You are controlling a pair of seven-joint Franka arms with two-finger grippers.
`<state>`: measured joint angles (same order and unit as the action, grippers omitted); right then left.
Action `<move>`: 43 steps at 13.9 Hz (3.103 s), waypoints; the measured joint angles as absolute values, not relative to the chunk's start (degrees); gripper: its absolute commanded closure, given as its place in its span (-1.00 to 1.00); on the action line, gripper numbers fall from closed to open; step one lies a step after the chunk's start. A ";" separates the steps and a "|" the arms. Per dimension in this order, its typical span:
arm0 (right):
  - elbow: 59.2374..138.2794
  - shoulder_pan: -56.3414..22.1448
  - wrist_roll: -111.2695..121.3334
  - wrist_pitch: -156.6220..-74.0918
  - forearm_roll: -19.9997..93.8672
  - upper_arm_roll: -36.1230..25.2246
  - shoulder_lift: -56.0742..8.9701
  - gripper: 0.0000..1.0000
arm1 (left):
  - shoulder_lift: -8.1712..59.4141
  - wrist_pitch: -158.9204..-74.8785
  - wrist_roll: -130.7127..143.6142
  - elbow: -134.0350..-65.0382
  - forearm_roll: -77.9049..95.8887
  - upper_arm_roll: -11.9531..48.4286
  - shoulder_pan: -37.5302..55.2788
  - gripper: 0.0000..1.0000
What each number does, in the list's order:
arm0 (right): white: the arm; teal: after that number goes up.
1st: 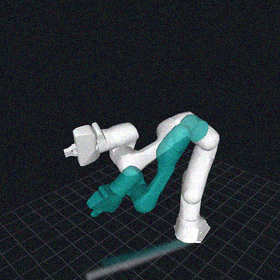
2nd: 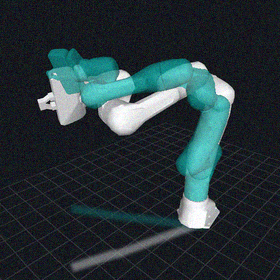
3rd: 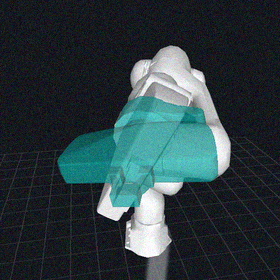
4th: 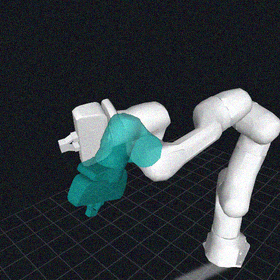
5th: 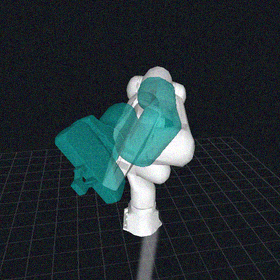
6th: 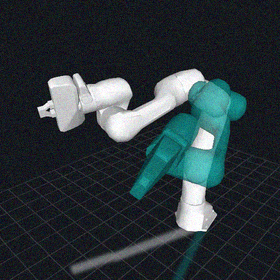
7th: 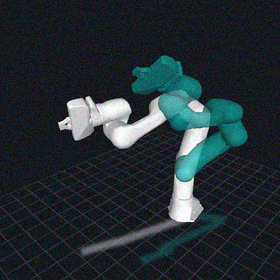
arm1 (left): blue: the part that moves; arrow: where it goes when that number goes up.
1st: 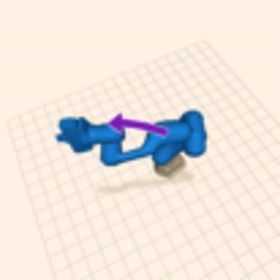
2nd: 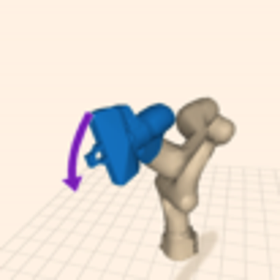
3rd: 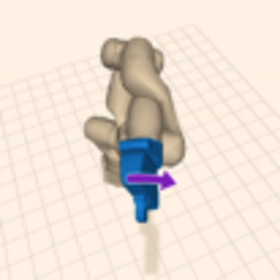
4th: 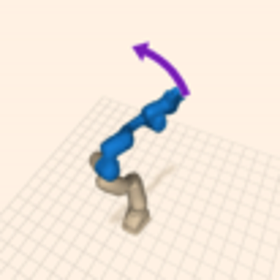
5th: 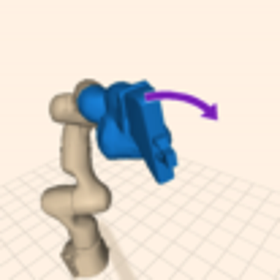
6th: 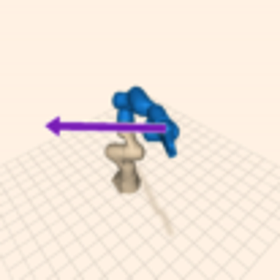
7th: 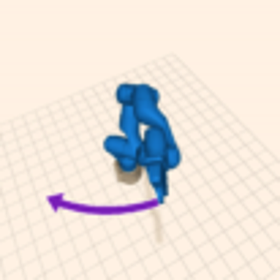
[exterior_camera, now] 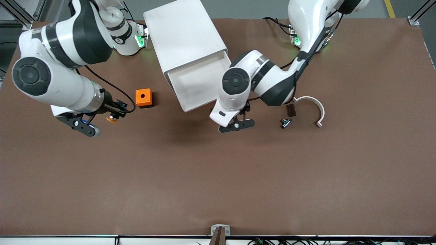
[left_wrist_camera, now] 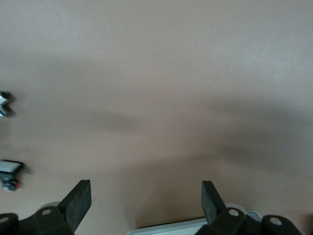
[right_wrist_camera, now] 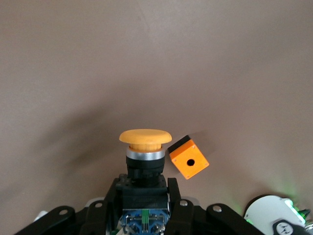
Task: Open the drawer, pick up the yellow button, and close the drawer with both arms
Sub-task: 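Carry the button away with the right gripper while the left gripper pushes the drawer, then push the drawer fully shut with the left gripper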
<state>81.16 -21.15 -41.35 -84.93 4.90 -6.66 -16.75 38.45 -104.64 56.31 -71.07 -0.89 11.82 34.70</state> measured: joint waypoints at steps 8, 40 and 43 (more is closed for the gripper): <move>83.44 -17.67 -32.12 -86.30 2.88 -6.66 -16.67 1.00 | 39.22 -105.79 65.53 -70.96 3.65 11.86 39.69 -0.99; 112.82 -4.71 -1.02 -138.02 2.70 -5.96 -24.25 0.99 | 39.03 -105.74 72.38 -77.80 24.77 11.68 45.68 -0.99; 112.95 -4.71 0.06 -138.95 2.67 -5.96 -25.44 1.00 | 37.58 -105.82 72.53 -77.47 24.76 10.95 44.72 -0.99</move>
